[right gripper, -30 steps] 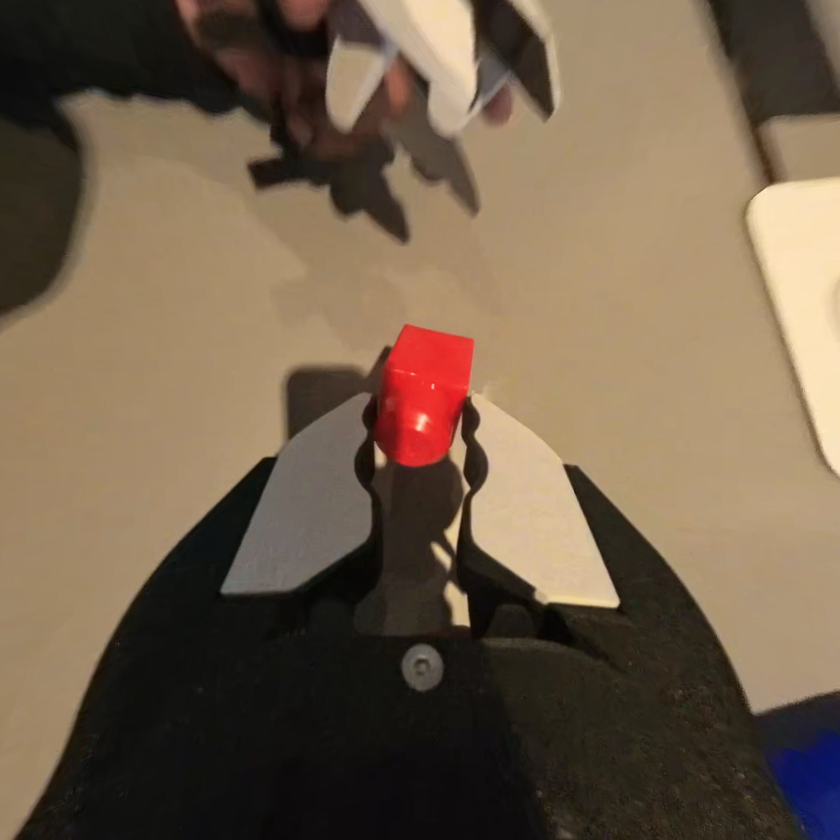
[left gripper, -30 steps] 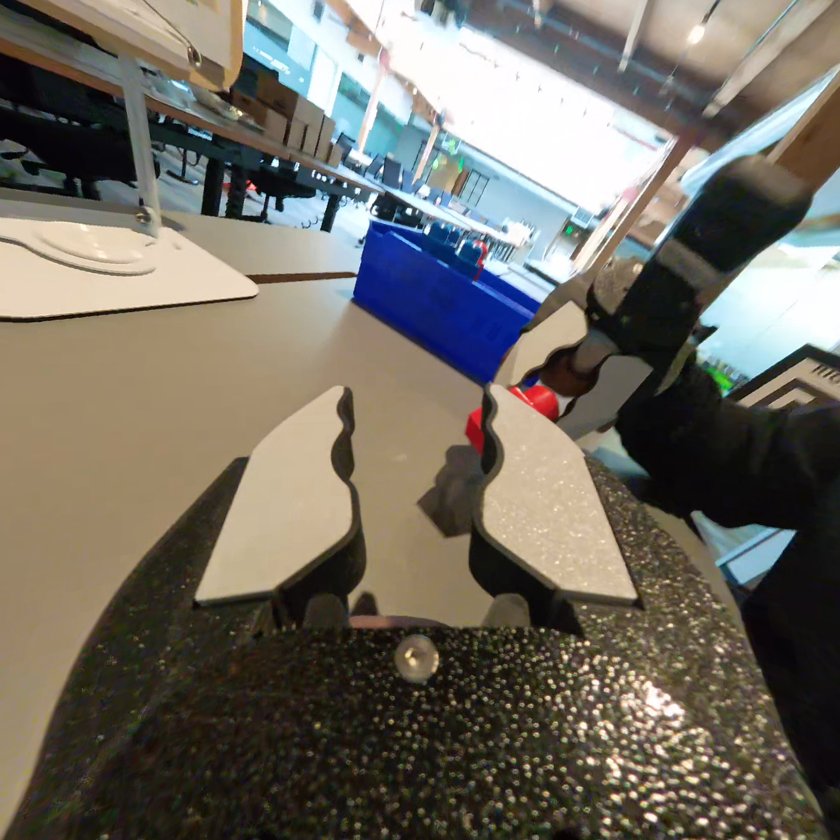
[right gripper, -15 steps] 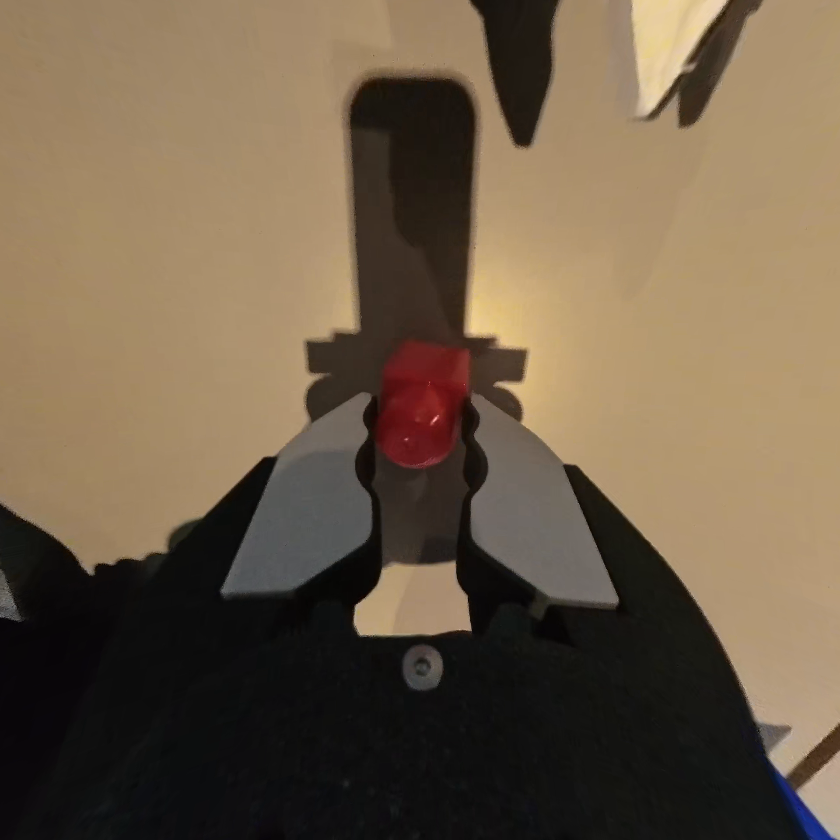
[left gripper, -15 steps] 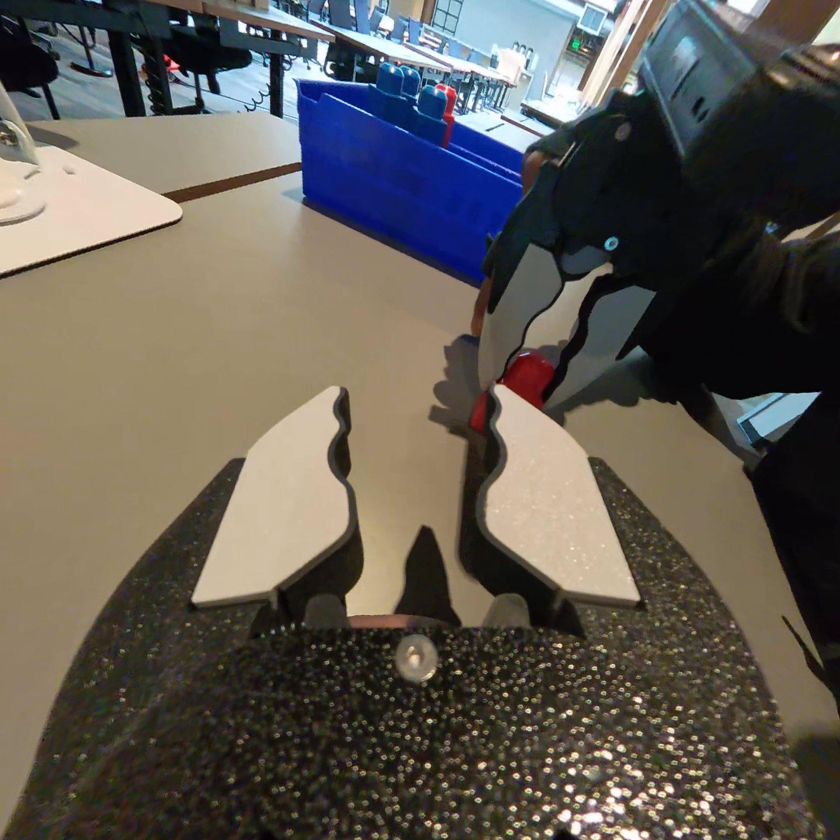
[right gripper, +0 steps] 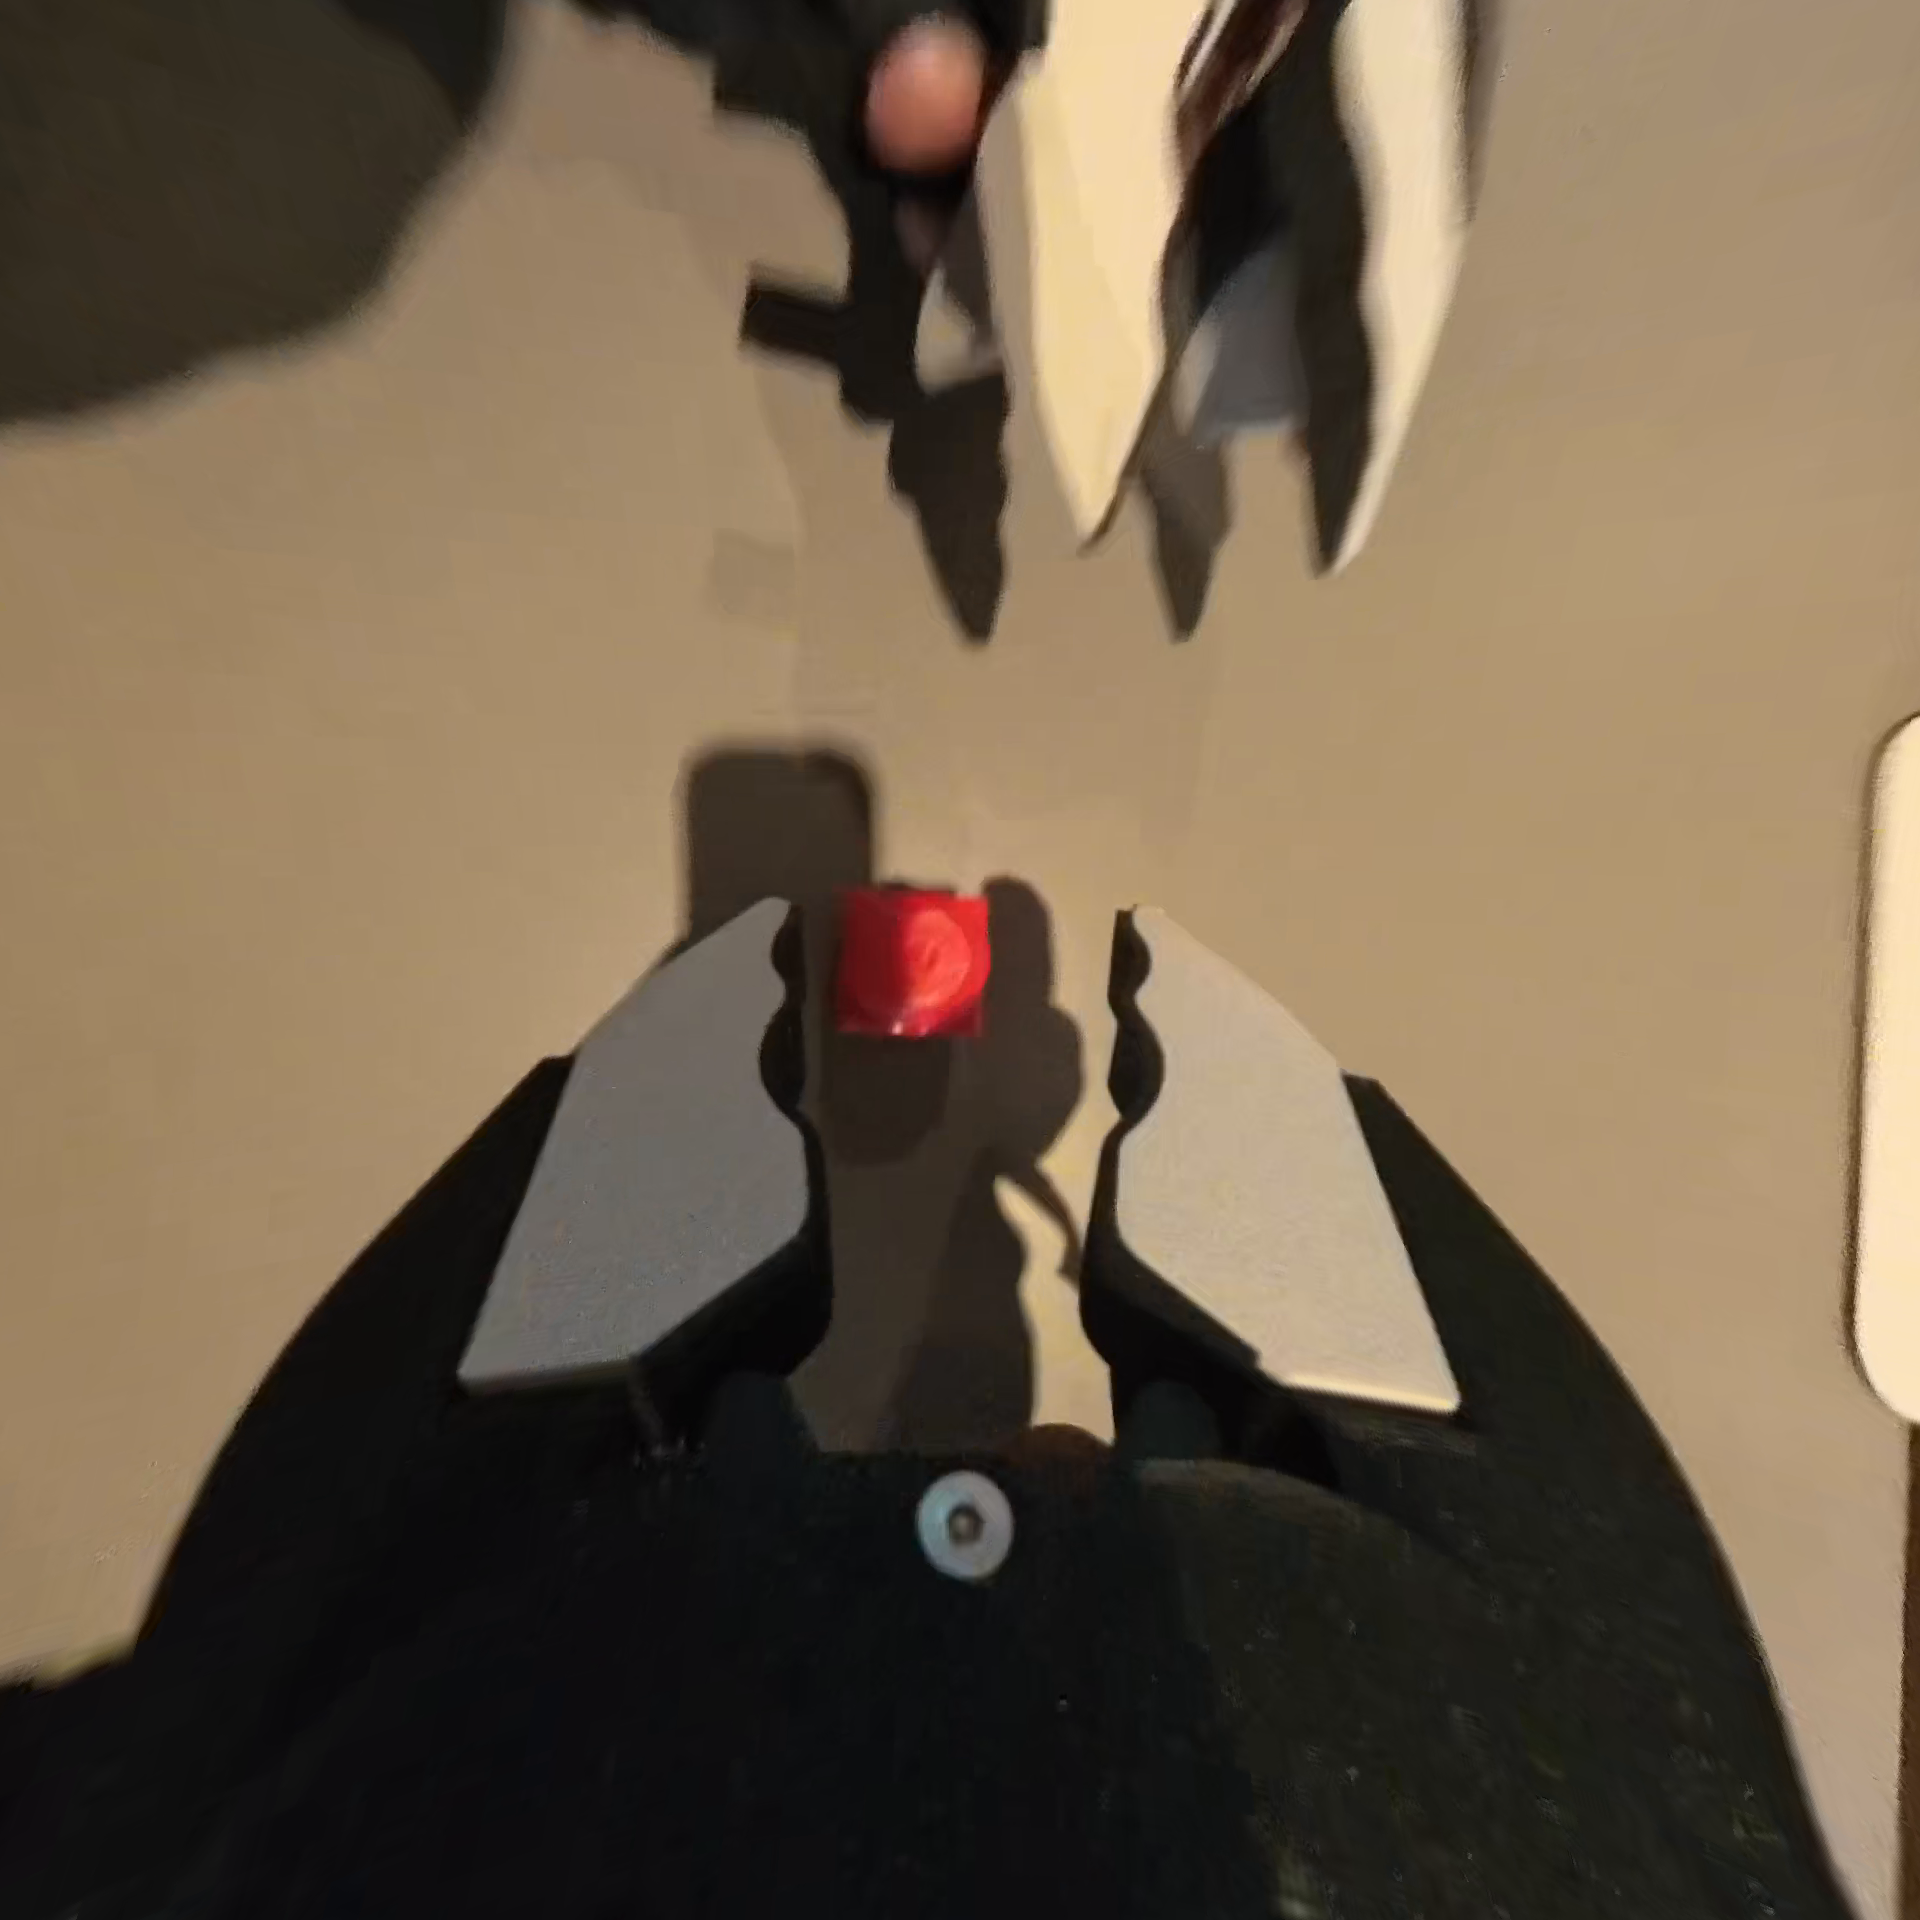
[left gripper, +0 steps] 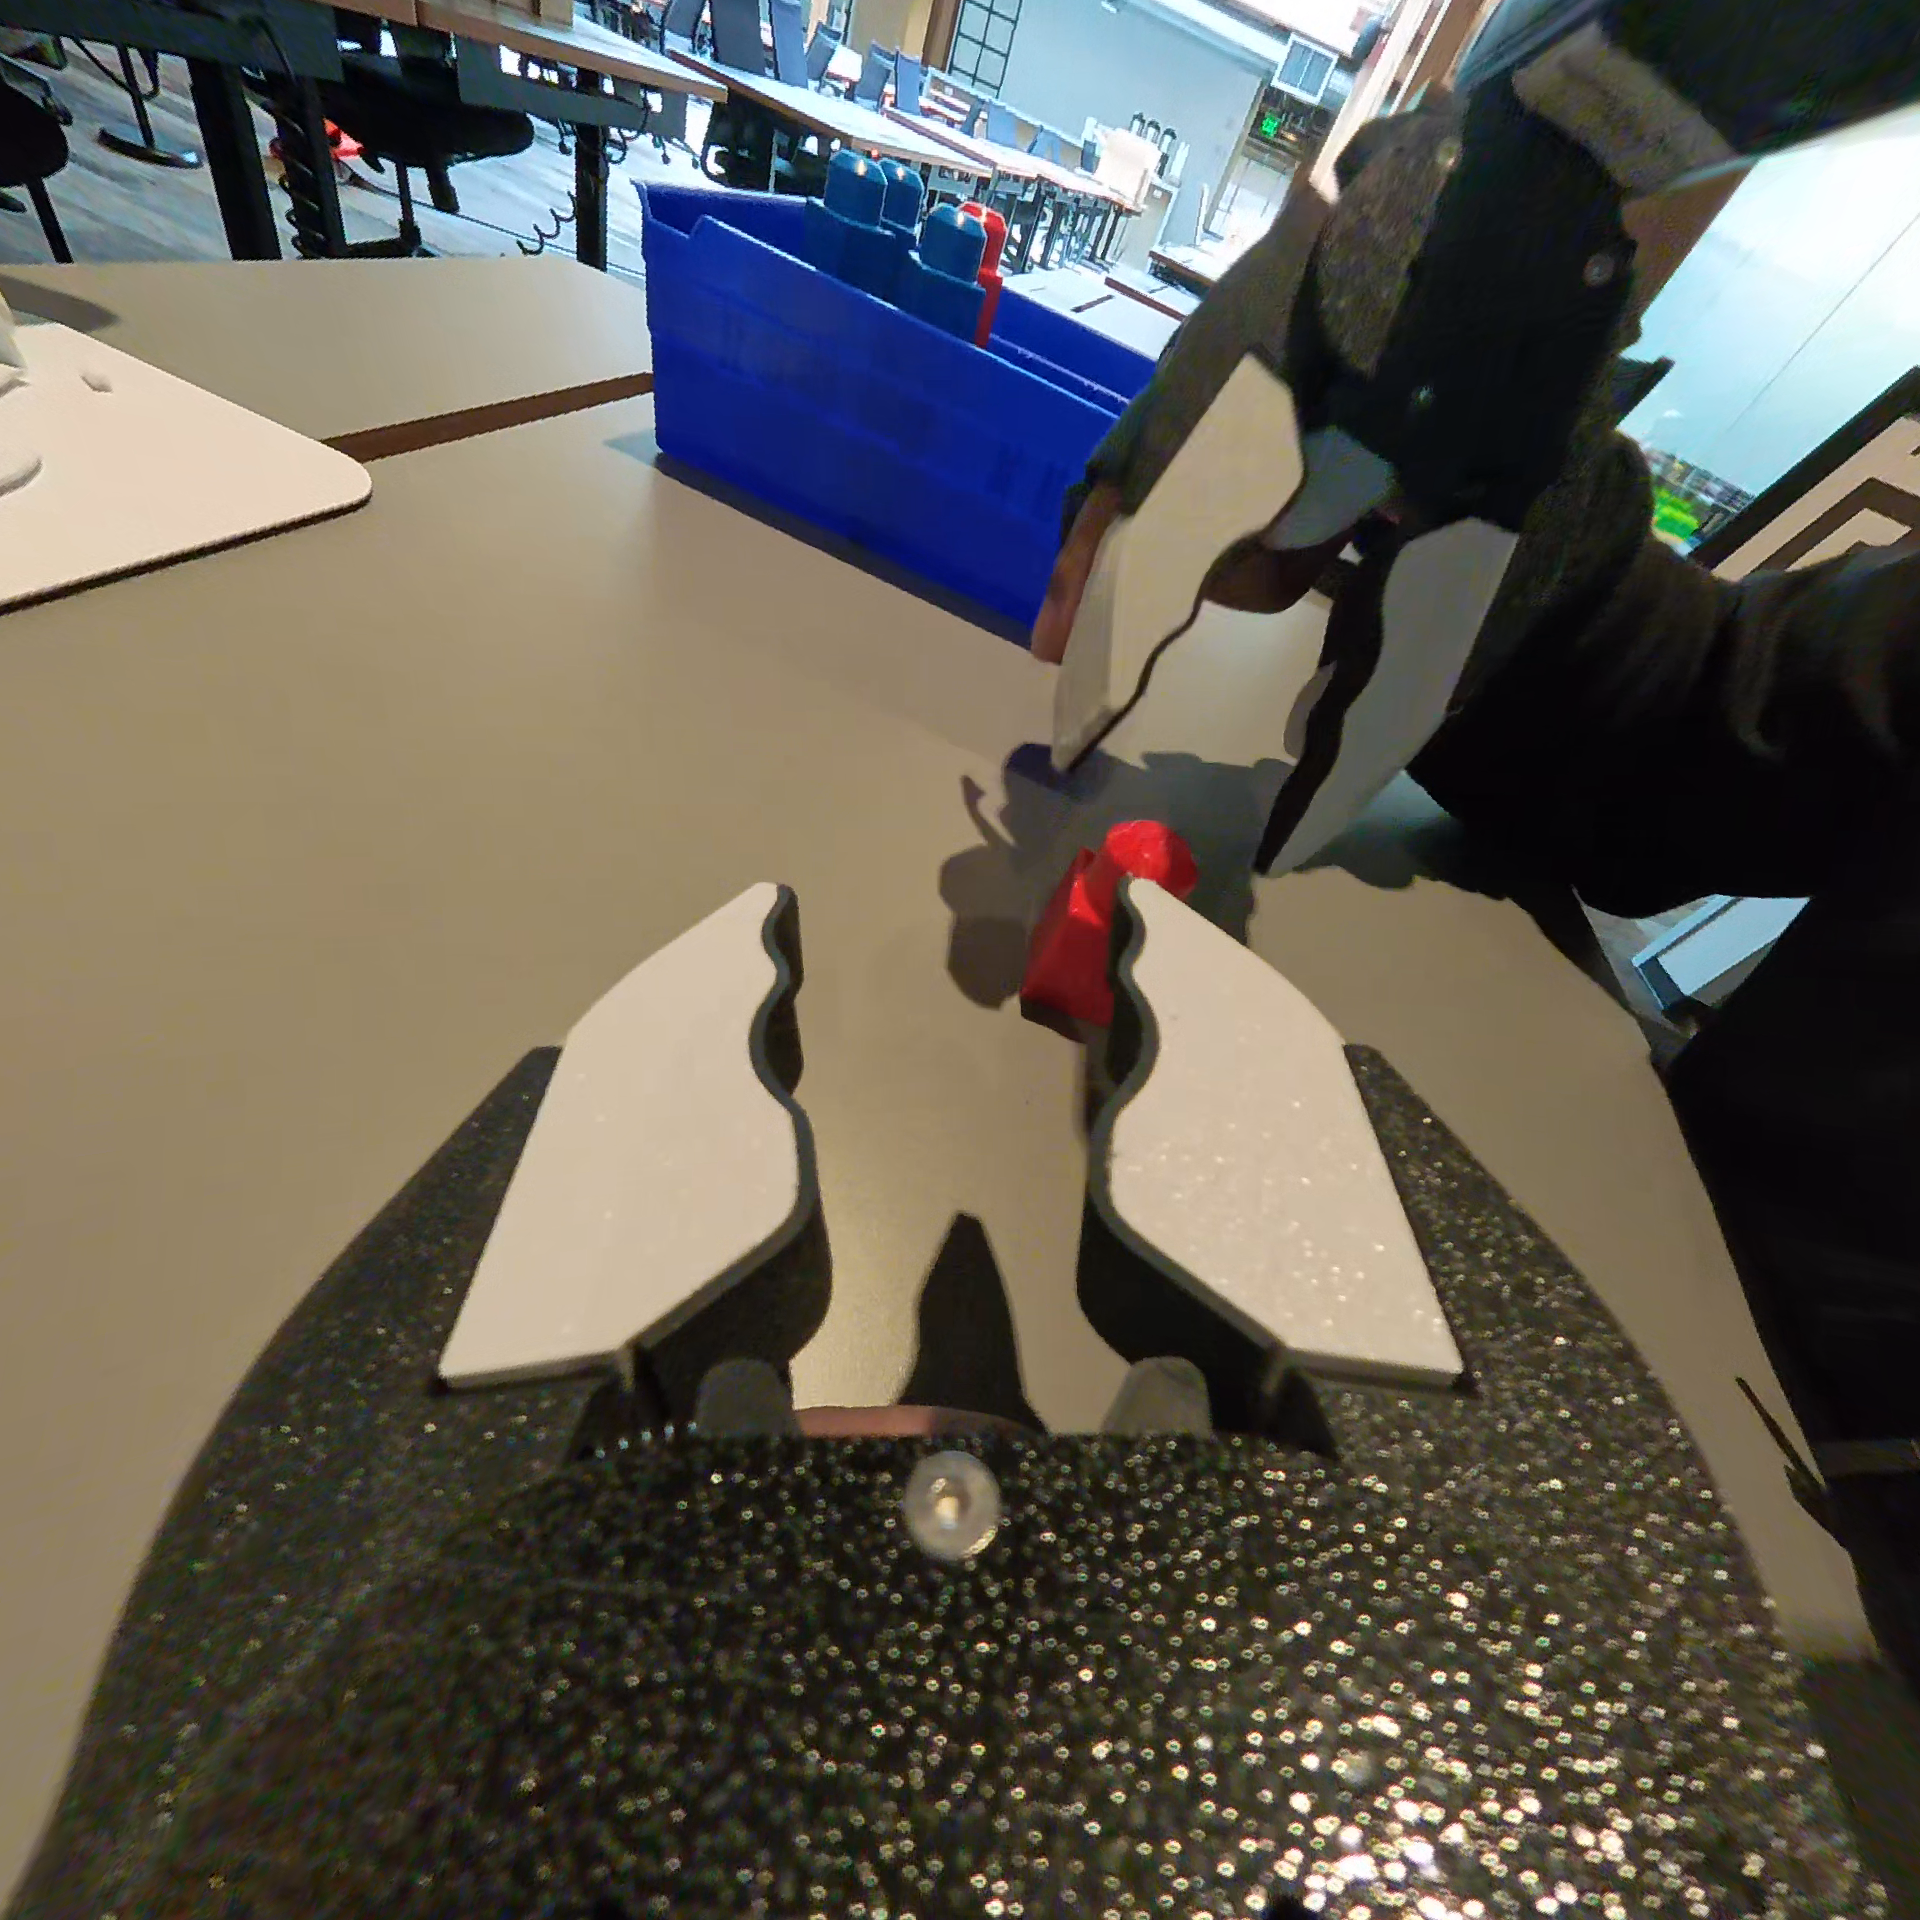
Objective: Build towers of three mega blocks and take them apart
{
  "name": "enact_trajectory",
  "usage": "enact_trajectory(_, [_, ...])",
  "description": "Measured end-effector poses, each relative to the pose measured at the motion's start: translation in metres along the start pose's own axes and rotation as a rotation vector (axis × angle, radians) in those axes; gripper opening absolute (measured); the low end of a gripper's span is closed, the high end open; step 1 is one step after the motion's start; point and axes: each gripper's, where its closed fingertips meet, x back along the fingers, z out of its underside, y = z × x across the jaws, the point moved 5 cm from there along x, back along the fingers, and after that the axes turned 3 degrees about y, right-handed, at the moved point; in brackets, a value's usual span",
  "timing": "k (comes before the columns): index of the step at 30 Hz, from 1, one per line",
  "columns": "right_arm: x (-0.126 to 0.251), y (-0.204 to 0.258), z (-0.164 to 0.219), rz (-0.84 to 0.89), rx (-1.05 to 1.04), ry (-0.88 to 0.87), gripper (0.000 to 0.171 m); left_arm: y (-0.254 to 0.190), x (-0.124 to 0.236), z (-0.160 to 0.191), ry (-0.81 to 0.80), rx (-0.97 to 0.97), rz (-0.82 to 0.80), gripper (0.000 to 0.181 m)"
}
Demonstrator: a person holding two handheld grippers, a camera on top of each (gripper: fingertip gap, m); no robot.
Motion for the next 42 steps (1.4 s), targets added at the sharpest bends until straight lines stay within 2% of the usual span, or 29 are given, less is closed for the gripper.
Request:
enact_trajectory(5, [0.027,-0.022,-0.017,0.234,-0.102,-0.442,0.06,0.001,0.002,-0.002,-0.004,-0.089,-0.048,0.056])
enact_trajectory(9, [0.044,-0.032,-0.005,0.33,-0.285,-0.77,0.038,0.002,0.011,-0.008,-0.002,-0.248,-0.164,0.051])
enact_trajectory(14, [0.034,-0.04,0.029,0.371,-0.452,-0.933,0.002,-0.003,0.055,-0.028,-0.099,-0.407,-0.336,0.03])
enact_trajectory(18, [0.026,-0.044,0.045,0.365,-0.509,-0.959,0.0,-0.006,0.134,-0.053,-0.101,-0.455,-0.587,0.023])
enact_trajectory(24, [0.022,-0.041,0.041,0.355,-0.464,-0.934,0.0,-0.007,0.298,-0.08,0.098,-0.323,-1.005,0.032])
enact_trajectory(27, [0.022,-0.04,0.041,0.344,-0.46,-0.933,0.0,0.003,0.362,-0.077,0.226,-0.217,-1.046,0.035])
enact_trajectory(30, [0.022,-0.041,0.042,0.334,-0.473,-0.943,0.0,0.044,0.407,-0.063,0.353,-0.136,-1.071,0.039])
enact_trajectory(33, [0.023,-0.042,0.043,0.331,-0.48,-0.948,0.0,0.104,0.423,-0.031,0.507,0.0,-1.027,0.047])
enact_trajectory(37, [0.023,-0.042,0.043,0.329,-0.48,-0.949,0.0,0.178,0.418,0.012,0.683,0.098,-1.026,0.045])
enact_trajectory(42, [0.024,-0.042,0.044,0.318,-0.49,-0.966,0.0,0.223,0.388,0.03,0.701,0.147,-0.893,0.041])
